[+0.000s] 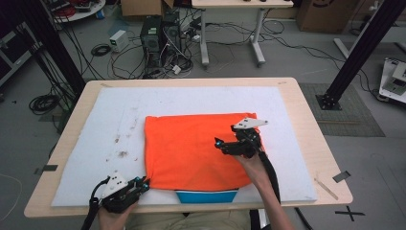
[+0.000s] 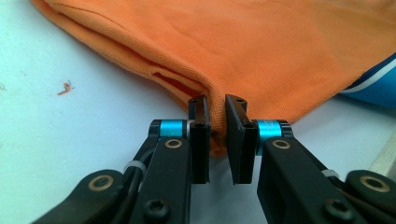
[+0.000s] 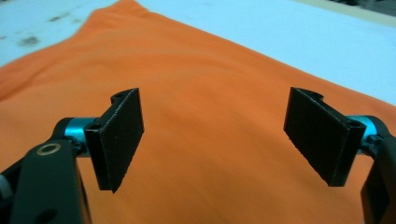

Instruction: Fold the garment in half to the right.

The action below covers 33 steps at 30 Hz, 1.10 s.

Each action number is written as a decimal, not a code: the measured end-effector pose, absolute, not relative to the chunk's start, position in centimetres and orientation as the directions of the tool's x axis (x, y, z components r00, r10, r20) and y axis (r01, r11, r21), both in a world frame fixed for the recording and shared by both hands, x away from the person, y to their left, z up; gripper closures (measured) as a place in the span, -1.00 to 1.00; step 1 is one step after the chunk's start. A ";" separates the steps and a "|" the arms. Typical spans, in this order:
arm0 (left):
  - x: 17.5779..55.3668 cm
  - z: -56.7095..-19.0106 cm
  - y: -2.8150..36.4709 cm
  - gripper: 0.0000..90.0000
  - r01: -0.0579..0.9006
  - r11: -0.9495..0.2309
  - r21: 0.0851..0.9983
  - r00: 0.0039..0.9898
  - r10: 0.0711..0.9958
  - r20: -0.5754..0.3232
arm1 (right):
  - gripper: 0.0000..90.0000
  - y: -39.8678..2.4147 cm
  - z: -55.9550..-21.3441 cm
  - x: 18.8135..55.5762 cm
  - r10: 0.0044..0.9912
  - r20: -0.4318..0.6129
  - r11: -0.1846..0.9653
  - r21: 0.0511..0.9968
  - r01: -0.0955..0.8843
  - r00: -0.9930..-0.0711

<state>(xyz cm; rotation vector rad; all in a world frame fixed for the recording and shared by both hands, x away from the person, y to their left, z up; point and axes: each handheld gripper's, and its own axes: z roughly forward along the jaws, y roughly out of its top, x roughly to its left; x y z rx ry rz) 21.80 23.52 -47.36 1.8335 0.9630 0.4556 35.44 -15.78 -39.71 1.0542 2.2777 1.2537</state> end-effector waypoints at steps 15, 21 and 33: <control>22.0 -47.4 23.8 0.79 0.428 -0.190 0.884 0.619 0.774 -0.134 | -0.54 -4.0 -39.7 41.4 0.549 0.018 0.501 0.793 0.346 -0.836; 22.1 -47.4 24.0 0.78 0.442 -0.175 0.880 0.623 0.765 -0.161 | -0.54 -0.5 -39.5 42.2 0.501 -0.040 0.557 0.779 0.287 -0.864; 22.2 -47.4 24.0 0.78 0.441 -0.181 0.879 0.626 0.764 -0.157 | -0.53 3.4 -41.8 47.5 0.482 0.070 0.563 0.739 0.370 -0.873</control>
